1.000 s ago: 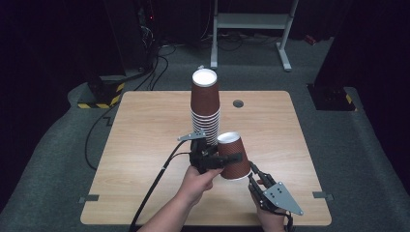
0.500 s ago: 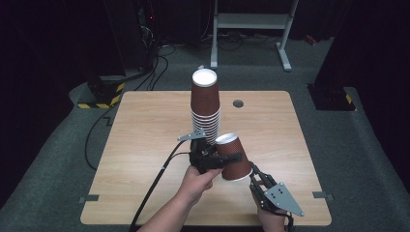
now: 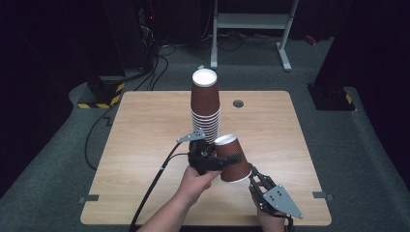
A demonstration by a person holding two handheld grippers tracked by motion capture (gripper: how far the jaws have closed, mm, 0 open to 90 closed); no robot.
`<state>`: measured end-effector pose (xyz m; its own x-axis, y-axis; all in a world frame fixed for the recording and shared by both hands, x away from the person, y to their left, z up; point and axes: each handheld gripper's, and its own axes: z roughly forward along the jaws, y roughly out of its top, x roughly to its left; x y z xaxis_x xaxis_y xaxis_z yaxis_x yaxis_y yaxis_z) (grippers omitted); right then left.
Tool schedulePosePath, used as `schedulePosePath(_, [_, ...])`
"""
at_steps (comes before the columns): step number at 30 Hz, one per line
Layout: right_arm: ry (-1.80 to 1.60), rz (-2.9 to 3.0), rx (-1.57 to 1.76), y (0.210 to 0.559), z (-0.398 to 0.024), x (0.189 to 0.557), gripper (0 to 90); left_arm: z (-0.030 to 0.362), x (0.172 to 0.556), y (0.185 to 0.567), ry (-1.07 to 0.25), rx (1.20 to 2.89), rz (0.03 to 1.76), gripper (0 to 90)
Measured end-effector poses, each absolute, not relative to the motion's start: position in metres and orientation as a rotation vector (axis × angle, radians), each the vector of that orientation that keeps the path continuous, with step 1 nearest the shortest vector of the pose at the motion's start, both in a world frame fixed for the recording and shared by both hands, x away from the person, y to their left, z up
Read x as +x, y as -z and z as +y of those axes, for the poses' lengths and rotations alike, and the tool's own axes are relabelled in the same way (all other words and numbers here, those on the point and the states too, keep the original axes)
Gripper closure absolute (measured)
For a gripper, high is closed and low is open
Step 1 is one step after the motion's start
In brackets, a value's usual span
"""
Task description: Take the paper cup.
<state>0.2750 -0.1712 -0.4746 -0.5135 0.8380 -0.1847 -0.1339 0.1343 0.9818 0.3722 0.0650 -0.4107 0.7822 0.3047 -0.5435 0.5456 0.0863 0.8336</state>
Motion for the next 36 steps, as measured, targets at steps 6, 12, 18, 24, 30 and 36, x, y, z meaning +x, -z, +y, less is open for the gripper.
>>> schedulePosePath(6, [-1.510, 1.594, 0.701, 0.4739, -0.1718, 0.2741, 85.0, 0.0653, 0.3717, 0.4086, 0.167, 1.516, 0.723, 12.2])
schedulePosePath(12, [-1.511, 1.592, 0.709, 0.4737, -0.1728, 0.2742, 85.2, 0.0659, 0.3718, 0.4087, 0.150, 1.515, 0.732, 10.9])
schedulePosePath(18, [-1.504, 1.591, 0.714, 0.4741, -0.1734, 0.2744, 85.2, 0.0686, 0.3718, 0.4090, 0.139, 1.509, 0.734, 10.8])
schedulePosePath(24, [-1.499, 1.602, 0.714, 0.4753, -0.1724, 0.2735, 85.2, 0.0709, 0.3719, 0.4119, 0.140, 1.507, 0.736, 10.6])
schedulePosePath(30, [-1.497, 1.603, 0.713, 0.4752, -0.1732, 0.2723, 85.2, 0.0725, 0.3722, 0.4133, 0.131, 1.512, 0.735, 9.6])
schedulePosePath(36, [-1.495, 1.611, 0.713, 0.4760, -0.1726, 0.2714, 85.3, 0.0745, 0.3727, 0.4148, 0.123, 1.516, 0.738, 8.5])
